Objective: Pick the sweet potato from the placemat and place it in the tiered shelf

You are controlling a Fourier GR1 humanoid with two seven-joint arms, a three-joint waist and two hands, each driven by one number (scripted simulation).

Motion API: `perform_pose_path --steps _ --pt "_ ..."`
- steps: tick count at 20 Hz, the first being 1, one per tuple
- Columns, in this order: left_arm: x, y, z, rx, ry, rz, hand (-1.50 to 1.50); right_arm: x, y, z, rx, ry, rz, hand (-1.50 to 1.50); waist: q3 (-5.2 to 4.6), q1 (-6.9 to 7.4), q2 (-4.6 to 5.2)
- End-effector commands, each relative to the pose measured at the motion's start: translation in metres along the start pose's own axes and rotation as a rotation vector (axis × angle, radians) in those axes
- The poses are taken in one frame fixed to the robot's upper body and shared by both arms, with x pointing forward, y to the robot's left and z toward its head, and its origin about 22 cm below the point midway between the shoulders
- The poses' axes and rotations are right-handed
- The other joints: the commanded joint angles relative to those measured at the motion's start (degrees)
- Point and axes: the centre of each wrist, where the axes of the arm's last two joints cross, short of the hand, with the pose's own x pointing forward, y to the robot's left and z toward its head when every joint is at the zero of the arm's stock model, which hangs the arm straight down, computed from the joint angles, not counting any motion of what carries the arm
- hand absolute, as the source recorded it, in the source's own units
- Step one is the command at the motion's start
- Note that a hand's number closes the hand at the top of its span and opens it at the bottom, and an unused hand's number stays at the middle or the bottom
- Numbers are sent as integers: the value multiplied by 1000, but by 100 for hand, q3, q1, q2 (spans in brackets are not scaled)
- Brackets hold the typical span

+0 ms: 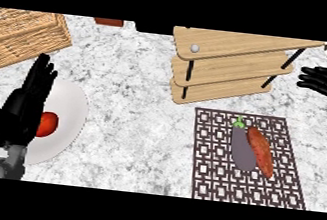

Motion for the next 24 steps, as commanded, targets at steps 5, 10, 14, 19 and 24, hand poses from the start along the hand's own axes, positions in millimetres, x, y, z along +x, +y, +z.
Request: perform_pose_path --steps 5,10,14,19,24 --pt "-9 12 10 2 9 2 0 86 27 -25 199 155 546 -150 -1 -81 -47" --pt "19 -11 12 22 9 26 0 59 58 -34 196 265 705 -150 3 -64 -31" --pt "7 11 2 20 12 -21 0 33 80 -30 218 300 763 -150 -6 -78 -20" --pt "-3 2 16 19 12 -2 0 21 111 -31 180 354 909 -150 -10 -119 -35" --pt "-9 -8 -4 32 6 0 0 -3 96 -39 189 513 1030 -150 -12 -84 -10"
